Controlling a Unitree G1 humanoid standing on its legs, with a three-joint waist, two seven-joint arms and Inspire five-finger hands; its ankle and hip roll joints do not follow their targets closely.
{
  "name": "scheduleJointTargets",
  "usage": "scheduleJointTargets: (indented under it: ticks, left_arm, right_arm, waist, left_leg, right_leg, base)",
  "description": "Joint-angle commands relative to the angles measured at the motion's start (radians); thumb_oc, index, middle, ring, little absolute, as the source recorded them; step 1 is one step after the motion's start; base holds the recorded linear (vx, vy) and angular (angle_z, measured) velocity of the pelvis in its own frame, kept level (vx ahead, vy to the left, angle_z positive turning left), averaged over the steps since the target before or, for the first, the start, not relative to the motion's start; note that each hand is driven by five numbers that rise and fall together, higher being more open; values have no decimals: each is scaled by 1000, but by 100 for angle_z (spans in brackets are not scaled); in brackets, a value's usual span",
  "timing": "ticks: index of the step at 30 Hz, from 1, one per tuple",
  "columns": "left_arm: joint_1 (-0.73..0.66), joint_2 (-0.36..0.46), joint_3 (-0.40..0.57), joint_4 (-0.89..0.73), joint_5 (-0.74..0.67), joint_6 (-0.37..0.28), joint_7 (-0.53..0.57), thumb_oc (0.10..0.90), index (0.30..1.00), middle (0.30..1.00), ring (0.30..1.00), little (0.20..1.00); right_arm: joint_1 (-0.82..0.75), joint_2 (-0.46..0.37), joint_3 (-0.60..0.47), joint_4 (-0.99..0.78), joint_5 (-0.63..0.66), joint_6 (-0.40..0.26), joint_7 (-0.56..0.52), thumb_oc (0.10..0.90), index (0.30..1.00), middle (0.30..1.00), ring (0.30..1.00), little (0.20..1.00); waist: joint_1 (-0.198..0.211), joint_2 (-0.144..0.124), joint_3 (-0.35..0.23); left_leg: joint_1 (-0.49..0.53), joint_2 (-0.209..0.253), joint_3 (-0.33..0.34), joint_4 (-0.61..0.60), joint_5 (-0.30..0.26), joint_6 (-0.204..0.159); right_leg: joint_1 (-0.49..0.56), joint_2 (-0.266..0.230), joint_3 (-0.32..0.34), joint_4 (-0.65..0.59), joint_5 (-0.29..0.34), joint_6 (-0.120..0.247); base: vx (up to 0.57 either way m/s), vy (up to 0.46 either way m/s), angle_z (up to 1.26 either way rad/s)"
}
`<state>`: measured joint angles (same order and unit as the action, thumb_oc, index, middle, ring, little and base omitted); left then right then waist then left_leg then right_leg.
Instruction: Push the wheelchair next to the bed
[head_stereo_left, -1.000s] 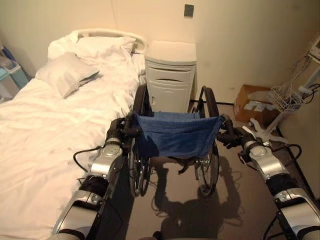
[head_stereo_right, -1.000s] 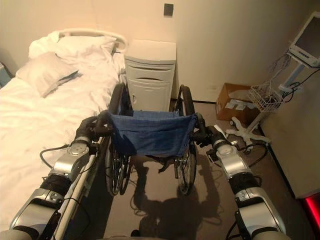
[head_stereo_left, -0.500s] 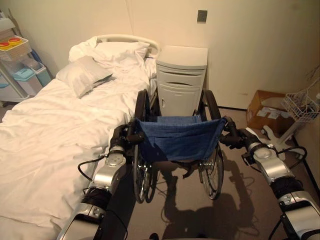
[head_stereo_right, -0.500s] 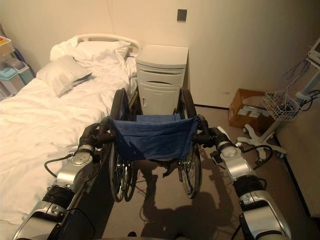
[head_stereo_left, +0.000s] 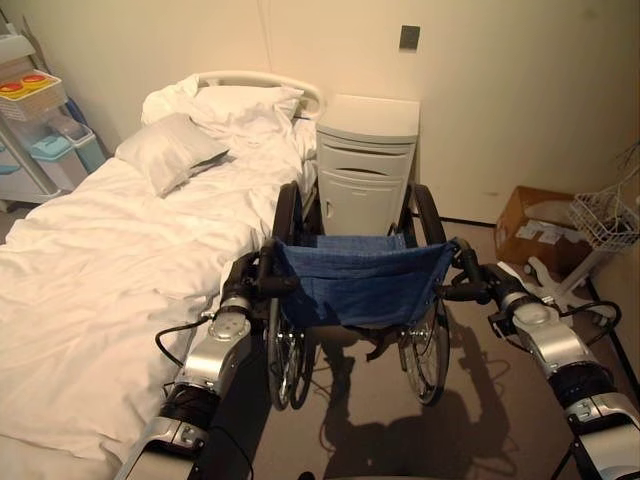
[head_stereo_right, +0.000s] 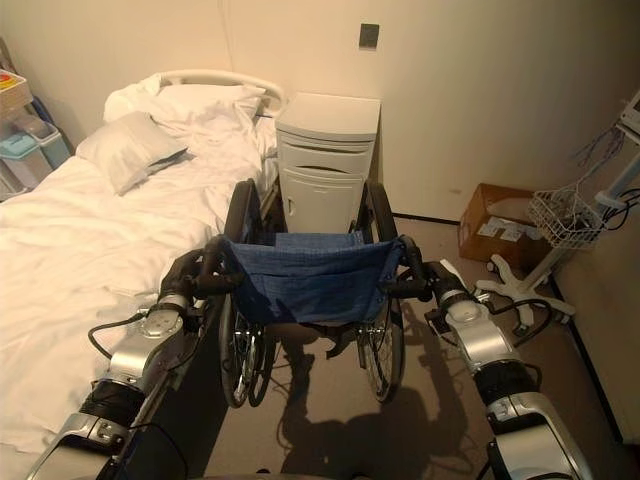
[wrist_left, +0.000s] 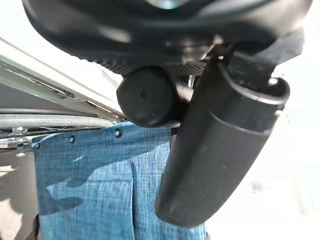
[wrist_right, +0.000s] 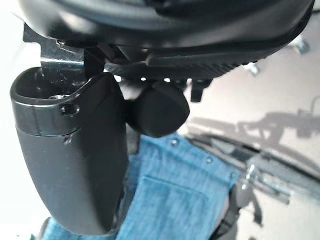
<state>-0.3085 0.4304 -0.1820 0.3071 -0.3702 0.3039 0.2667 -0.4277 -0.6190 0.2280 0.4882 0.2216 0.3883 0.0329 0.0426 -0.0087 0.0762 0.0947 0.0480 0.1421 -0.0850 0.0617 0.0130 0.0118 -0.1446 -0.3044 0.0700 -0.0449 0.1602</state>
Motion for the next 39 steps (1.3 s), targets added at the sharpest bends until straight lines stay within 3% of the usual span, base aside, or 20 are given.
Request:
scheduleJointTargets:
  ticks: [1,9,15,25,35,39]
  left_arm:
    - [15,121,21,70,-21,57,-63,800,900,900,900,900]
    - [-47,257,77,87,-289,146,-255,800,900,900,900,900]
    - [-77,371,146,191,-545,148,-382,800,900,900,900,900]
    - [5,411,261,334,-873,129,-507,800,900,900,900,900]
    - [28,444,354,429,-1107,174,-611,800,900,900,900,900]
    - [36,458,381,464,-1078,189,-632,800,900,900,900,900]
  right_arm:
    - [-20,-48,31,44,30,-20,11,800,900,900,900,900]
    - [-84,-137,1,63,244,43,120,800,900,900,900,900]
    - [-139,-234,-30,144,384,67,217,800,900,900,900,900]
    - [-103,-352,-128,327,580,110,398,800,900,900,900,900]
    - [-70,-443,-201,480,533,103,488,800,900,900,900,900]
    - [-69,-466,-215,507,517,107,499,800,900,900,900,900]
  waist:
    - [40,-10,25]
    - [30,7,16]
    - [27,20,8]
    - [32,16,-3]
    - [31,7,-12]
    - [32,3,-12]
  left_leg:
    - [14,-85,24,23,-97,0]
    - [22,-85,31,27,-97,-2]
    - [30,-85,36,22,-94,-10]
    - [37,-88,31,10,-98,-14]
    - [41,-87,36,6,-106,-21]
    - [44,-87,37,5,-111,-21]
  right_leg:
    - [42,15,-6,-6,59,-10]
    - [61,23,-10,-14,41,-18]
    - [75,30,-15,-23,29,-21]
    - [94,39,-23,-42,11,-26]
    - [99,41,-27,-52,6,-25]
    - [100,40,-33,-50,0,-25]
  base:
    - [0,0,0]
    - [8,6,0]
    - [5,7,4]
    - [-2,2,1]
    - [0,-1,0]
    - [0,-7,2]
